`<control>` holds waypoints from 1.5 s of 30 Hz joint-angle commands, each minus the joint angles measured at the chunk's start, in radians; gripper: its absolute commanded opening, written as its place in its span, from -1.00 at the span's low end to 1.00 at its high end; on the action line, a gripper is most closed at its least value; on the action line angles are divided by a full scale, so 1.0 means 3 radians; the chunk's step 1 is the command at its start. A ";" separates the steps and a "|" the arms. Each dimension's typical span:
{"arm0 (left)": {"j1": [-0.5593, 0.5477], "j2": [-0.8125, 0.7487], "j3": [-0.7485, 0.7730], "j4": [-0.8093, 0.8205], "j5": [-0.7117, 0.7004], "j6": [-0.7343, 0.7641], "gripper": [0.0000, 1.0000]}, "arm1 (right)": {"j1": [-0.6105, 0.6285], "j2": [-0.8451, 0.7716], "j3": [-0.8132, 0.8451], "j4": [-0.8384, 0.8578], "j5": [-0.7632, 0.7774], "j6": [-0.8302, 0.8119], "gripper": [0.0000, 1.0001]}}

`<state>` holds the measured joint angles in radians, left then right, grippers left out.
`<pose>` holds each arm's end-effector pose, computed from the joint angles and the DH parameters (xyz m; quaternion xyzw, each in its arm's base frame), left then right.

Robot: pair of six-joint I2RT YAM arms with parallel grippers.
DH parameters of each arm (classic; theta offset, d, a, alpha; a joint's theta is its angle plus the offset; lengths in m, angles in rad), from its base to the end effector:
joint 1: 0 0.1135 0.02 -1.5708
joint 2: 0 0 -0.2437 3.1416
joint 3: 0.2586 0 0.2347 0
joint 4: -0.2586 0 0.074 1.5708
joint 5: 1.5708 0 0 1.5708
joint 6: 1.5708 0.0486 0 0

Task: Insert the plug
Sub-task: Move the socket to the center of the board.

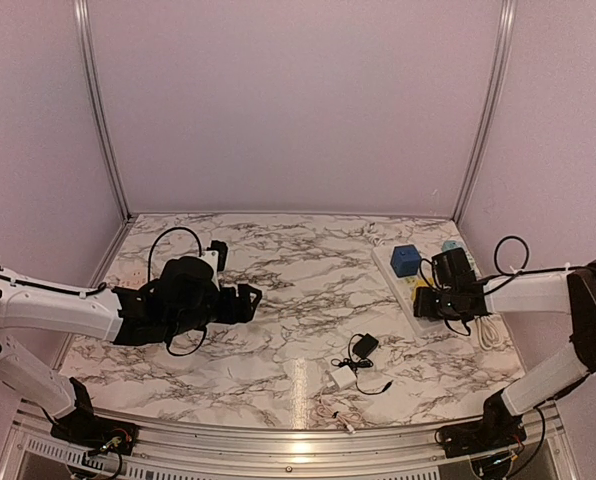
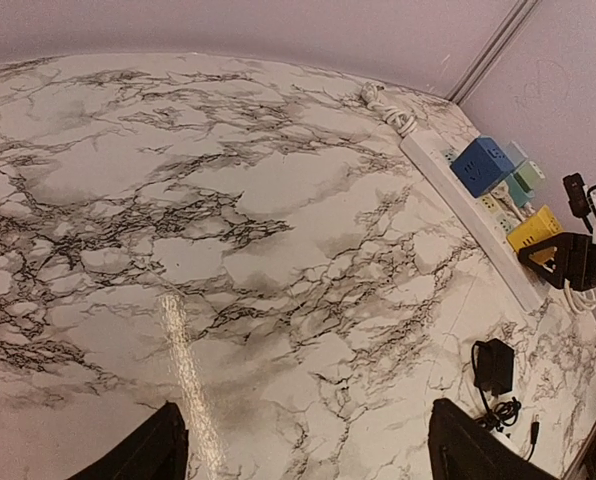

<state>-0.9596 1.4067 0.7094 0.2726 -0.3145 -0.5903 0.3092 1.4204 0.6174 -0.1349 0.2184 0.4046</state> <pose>0.1857 -0.2389 0.2047 0.0689 0.8314 -0.2807 0.4747 0.2472 0.0679 0.1350 0.0789 0.9420 0.0110 0.3260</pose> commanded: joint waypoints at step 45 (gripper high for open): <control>0.2811 0.0382 0.0416 -0.1144 0.0192 0.0041 0.98 | 0.1232 -0.1336 0.0295 -0.0366 0.0000 -0.0274 0.97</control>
<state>-0.1501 1.4799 0.7853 -0.0513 -0.2508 -0.5968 0.6510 1.0122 0.6598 -0.2470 0.1921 0.3336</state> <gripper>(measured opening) 0.989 0.985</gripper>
